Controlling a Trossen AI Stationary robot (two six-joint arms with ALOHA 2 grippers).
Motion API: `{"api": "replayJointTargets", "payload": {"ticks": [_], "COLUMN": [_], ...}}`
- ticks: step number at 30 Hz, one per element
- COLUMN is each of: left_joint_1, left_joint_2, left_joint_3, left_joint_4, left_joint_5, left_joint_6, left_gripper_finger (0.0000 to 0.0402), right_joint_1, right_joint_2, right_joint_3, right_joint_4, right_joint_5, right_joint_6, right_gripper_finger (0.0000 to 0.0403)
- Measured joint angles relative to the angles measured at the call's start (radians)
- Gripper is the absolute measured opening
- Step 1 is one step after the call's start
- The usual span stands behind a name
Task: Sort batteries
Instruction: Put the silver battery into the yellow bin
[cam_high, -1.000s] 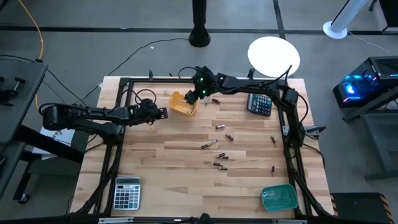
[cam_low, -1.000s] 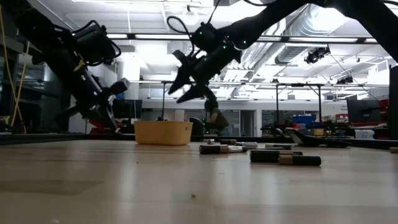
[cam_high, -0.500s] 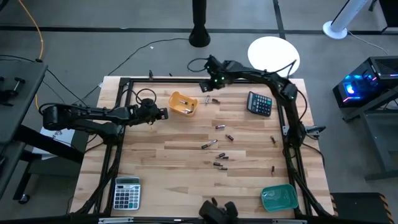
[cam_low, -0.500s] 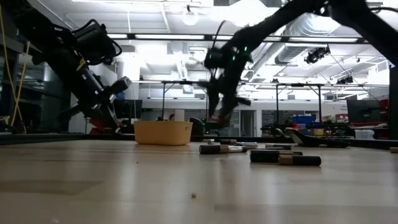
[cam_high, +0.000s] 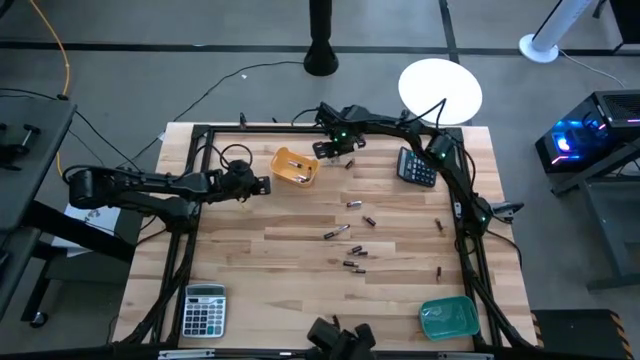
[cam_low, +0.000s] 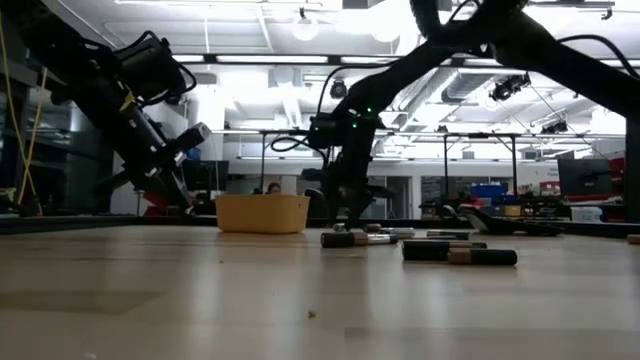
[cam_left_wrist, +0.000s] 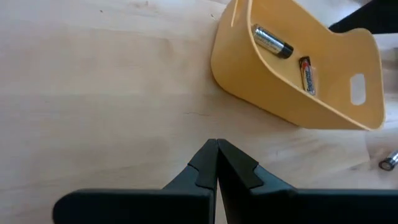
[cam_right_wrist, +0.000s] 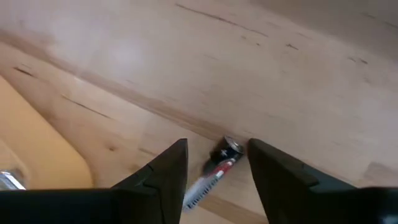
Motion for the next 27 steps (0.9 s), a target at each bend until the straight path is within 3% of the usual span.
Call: {"api": "replayJointTargets", "payload": {"ticks": [4,10,18,27], "left_joint_1": [-0.015,-0.016,-0.016,-0.016], "left_joint_2": [0.000,0.000,-0.006,-0.031], "left_joint_3": [0.000,0.000,0.000,0.000], "left_joint_4": [0.000,0.002,0.002,-0.011], "left_joint_5": [-0.004,0.002,0.014,0.049], "left_joint_6": [0.012,0.029,0.040,0.133], "left_gripper_finger": [0.0000,0.0000,0.0000,0.0000], "right_joint_1": [-0.001,0.000,0.003,0.069], "right_joint_2": [0.017,0.016,-0.070,-0.173], "right_joint_3": [0.034,0.036,0.031,0.036], "right_joint_4": [-0.048,-0.091,-0.086,0.188], "right_joint_5": [-0.002,-0.016,0.019,-0.197], "right_joint_6": [-0.060,-0.124,-0.188,-0.169], "right_gripper_finger": [0.0130,0.0019,0.0010,0.0013]}}
